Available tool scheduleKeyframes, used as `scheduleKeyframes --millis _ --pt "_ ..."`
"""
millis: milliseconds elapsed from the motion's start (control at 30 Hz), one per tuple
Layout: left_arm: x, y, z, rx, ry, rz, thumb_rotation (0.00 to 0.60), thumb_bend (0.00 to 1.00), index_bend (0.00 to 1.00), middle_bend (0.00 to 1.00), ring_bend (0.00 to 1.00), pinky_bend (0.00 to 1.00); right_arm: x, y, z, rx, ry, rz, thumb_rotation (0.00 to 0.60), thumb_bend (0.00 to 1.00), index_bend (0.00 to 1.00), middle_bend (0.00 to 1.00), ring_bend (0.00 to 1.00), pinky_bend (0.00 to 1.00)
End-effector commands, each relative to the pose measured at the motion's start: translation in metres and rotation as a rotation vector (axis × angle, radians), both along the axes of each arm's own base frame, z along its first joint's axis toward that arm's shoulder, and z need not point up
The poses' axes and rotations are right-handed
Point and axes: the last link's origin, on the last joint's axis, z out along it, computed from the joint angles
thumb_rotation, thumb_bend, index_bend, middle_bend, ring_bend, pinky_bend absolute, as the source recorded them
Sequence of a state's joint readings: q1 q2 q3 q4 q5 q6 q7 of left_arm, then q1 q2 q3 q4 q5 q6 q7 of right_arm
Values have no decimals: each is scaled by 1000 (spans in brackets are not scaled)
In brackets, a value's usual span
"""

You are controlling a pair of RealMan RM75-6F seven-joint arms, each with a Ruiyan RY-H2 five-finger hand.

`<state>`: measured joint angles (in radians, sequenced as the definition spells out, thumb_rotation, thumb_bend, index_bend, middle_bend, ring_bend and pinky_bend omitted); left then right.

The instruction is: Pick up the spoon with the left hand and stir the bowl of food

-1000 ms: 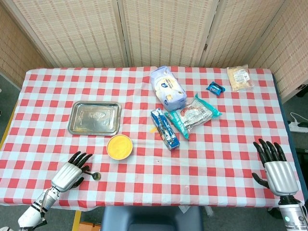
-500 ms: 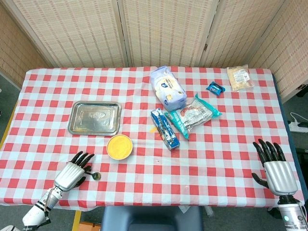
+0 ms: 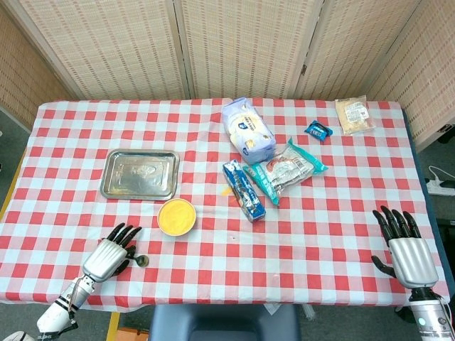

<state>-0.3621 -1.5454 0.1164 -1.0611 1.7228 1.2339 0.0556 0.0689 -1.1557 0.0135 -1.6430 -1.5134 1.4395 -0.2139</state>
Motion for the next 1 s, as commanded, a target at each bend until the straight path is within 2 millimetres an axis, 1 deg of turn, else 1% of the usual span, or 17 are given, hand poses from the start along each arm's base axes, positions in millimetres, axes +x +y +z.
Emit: scheduleKeyframes --millis 33,633,833,1000 --pt "0 0 0 0 -1 0 600 420 515 0 0 21 0 0 0 1 1 -2 600 120 0 0 0 0" --pt "-1 1 1 9 -12 3 600 421 574 0 0 21 -1 1 -1 6 7 -9 600 120 0 0 0 0" --pt "0 0 9 35 -41 -2 600 419 584 0 0 21 -1 0 -1 9 7 -9 600 120 0 0 0 0" --pt "3 1 22 61 -105 17 600 420 585 0 0 21 0 1 -1 10 6 -7 600 120 0 0 0 0"
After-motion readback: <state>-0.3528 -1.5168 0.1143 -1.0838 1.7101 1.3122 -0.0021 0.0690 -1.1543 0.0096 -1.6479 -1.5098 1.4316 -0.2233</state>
